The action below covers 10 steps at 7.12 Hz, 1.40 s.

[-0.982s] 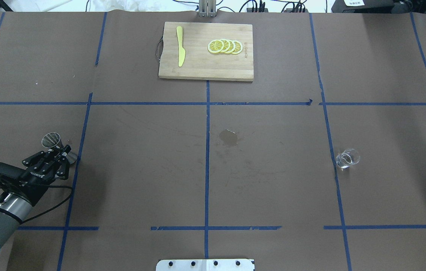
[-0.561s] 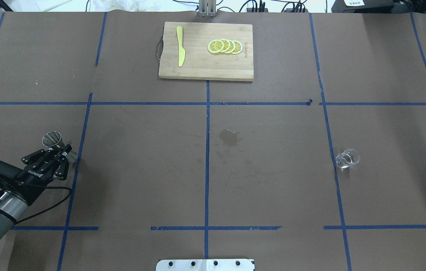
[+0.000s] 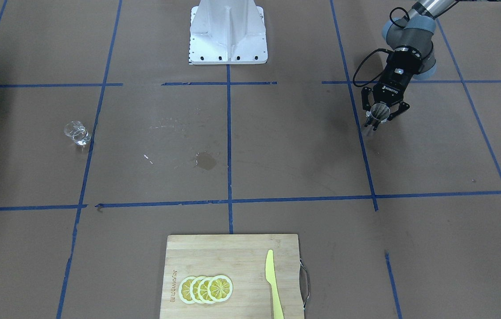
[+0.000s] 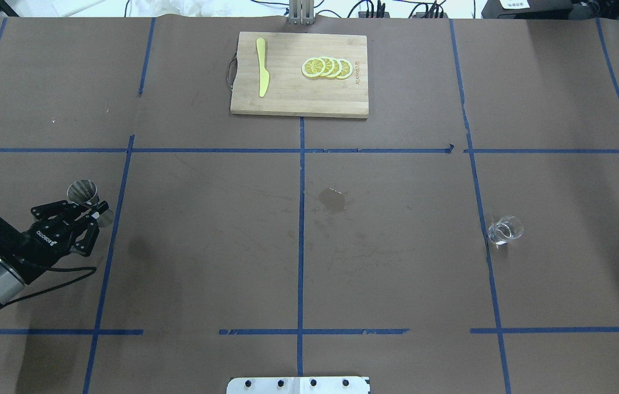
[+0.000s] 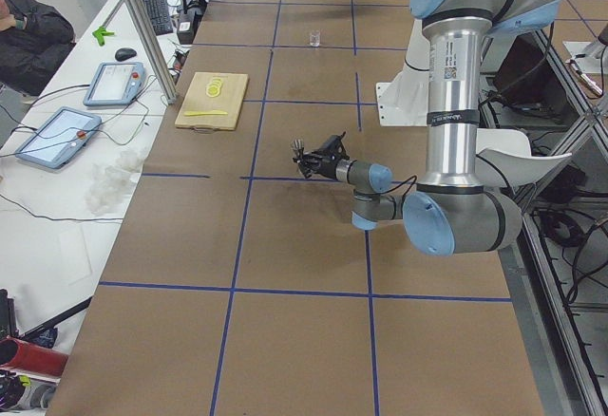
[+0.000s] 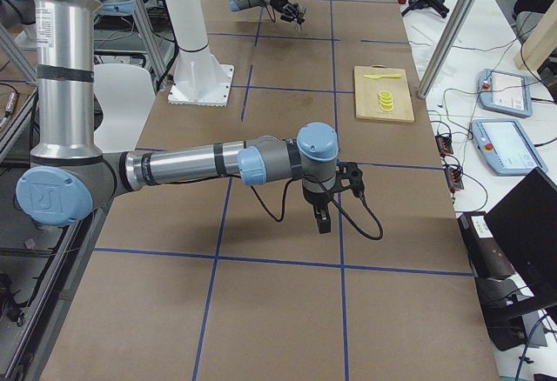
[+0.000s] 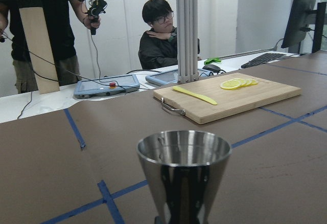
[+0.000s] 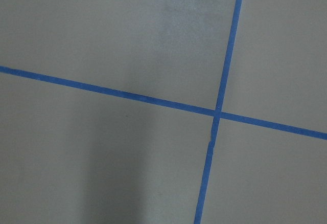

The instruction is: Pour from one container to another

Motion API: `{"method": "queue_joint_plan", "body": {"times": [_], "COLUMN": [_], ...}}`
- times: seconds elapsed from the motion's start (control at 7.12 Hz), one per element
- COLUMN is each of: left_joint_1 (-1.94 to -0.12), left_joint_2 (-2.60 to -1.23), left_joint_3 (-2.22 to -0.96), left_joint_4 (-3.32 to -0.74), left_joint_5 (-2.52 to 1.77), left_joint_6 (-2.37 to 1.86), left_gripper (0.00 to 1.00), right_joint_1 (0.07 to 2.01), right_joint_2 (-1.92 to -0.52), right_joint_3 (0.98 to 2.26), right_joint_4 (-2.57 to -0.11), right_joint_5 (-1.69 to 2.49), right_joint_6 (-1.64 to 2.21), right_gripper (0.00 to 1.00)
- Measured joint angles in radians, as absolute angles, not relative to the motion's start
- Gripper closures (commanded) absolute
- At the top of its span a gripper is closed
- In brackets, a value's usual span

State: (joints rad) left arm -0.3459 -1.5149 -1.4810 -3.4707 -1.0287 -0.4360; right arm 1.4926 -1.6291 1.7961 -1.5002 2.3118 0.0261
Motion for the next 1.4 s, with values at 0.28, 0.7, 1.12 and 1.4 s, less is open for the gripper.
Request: {"method": "queue_joint_plan", "body": {"times": [0.28,0.7,1.12,1.4], "left_joint_1": [-0.537,-0.727,-0.749,-0.719], "left_joint_2": [-1.538,-1.697,-1.925,-2.067], "left_joint_3": [-1.484,-1.485,-1.438,-1.358], "left_joint_4": [-3.467,-3.308,-3.197,-3.161], "left_joint_5": [-1.370,-1.822,-2.002,-2.015], "left_joint_6": [-0.310,-0.166,-0.132,-0.130], "left_gripper": [1.00,1.00,1.00,1.00], "right_joint_1": [1.493,1.493,1.493,1.493], "right_joint_2": [-1.630,-1.630,-1.628,-1.629], "right_joint_3": [1.794,1.792,1.793,1.796], "right_joint_4": [-1.501,-1.501,-1.502,-1.500], "right_joint_5": [2.311,2.310,2.310,2.311], "right_joint_6": [0.027,0.028,0.040,0.050], "right_gripper": [0.00,0.00,0.00,0.00]}}
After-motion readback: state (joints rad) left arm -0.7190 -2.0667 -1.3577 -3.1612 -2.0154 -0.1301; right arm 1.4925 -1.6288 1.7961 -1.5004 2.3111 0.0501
